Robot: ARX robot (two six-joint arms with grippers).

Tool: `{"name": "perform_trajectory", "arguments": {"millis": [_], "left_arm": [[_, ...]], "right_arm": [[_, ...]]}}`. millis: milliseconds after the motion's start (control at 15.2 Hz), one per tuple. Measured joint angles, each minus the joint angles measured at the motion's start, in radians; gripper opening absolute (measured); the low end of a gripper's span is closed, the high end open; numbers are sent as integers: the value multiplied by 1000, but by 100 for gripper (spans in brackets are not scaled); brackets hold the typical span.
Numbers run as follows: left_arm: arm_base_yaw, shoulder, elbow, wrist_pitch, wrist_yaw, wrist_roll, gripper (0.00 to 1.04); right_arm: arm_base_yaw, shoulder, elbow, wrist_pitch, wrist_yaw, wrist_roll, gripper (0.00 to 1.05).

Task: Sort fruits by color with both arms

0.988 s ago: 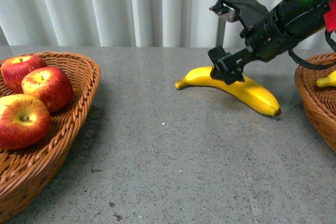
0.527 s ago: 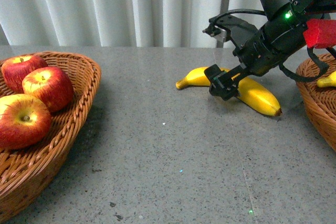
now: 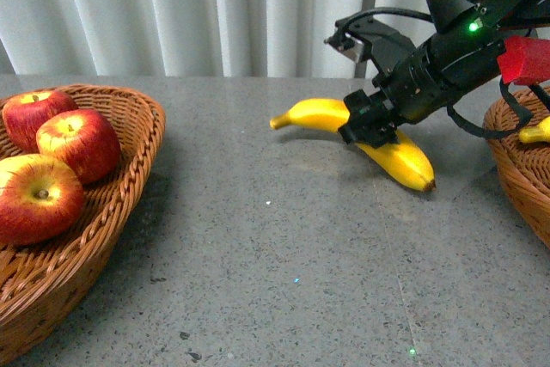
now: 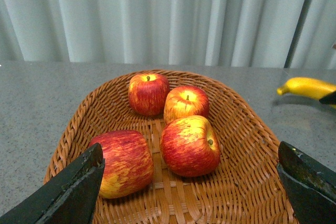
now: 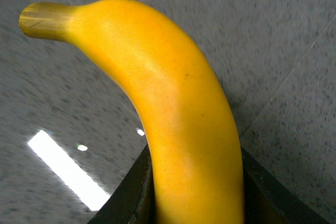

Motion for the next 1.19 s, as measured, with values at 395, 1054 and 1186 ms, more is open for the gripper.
{"name": "perform_trajectory", "arguments": {"millis": [395,1054,1186], "left_arm": [[0,0,0,0,0,0,98],[0,0,0,0,0,0,98],[0,0,0,0,0,0,98]], "right_arm": [[-199,-434,-348,258,-276,203,34],[-528,-773,-803,149,-263,-61,72],[-529,-843,-801,161,-320,1,96]]}}
